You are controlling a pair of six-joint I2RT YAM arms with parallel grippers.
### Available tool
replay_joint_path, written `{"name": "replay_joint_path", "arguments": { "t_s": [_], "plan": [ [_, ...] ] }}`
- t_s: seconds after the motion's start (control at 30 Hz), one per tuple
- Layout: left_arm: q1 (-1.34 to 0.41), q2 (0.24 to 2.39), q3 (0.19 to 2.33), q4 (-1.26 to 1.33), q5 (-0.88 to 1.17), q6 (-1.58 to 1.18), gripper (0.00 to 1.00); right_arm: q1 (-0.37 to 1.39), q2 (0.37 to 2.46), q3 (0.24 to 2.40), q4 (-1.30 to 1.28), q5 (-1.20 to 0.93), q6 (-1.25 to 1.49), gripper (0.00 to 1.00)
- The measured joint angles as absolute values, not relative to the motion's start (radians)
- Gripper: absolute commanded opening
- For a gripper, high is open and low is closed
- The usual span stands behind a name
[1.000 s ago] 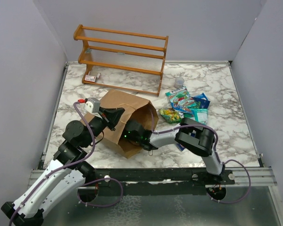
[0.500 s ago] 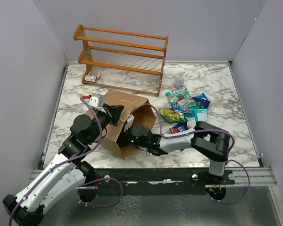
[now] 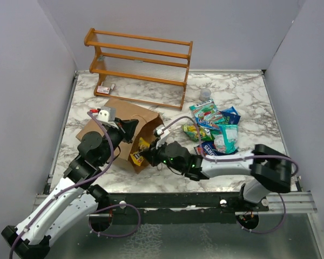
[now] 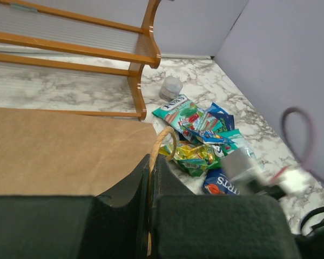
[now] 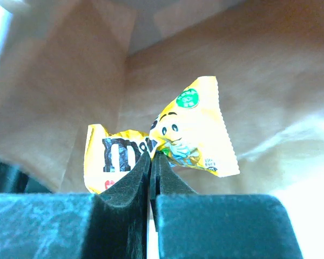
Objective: Take the snacks out of the paper bag
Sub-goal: Take out the snack from the paper bag, then adjust the paper bag at the center of the board, then place the snack at the center of the board.
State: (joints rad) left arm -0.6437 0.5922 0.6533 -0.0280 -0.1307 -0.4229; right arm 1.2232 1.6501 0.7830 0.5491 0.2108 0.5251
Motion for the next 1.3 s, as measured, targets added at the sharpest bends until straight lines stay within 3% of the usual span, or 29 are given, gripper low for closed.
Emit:
{"name": "replay_joint_path", "arguments": {
  "t_s": [0.17, 0.43, 0.57, 0.8, 1.1, 1.3],
  "plan": [
    [-0.644, 0.556, 0.669, -0.063, -0.151, -0.408, 0.00, 1.224, 1.398, 0.775, 0.461, 0.363, 0.412, 0.01],
    [-0.644, 0.575, 0.722, -0.097, -0.133, -0.373, 0.00, 1.210, 1.160, 0.749, 0.348, 0.616, 0.178, 0.01],
    [-0.644, 0.598, 0.799, -0.114, -0.023, -0.306, 0.00, 1.093, 1.089, 0.749, 0.313, 0.701, 0.088, 0.01],
    [-0.644, 0.503, 0.938, -0.197, 0.071, -0.220, 0.00, 0.855, 1.044, 0.748, 0.242, 0.704, 0.109, 0.01],
    [-0.644, 0.290, 0.801, -0.337, 0.047, -0.350, 0.00, 0.837, 1.062, 0.701, 0.239, 0.590, 0.159, 0.01],
    [-0.644, 0.317, 0.802, -0.396, -0.087, -0.443, 0.00, 0.821, 1.116, 0.701, 0.251, 0.542, 0.165, 0.01]
  ]
}}
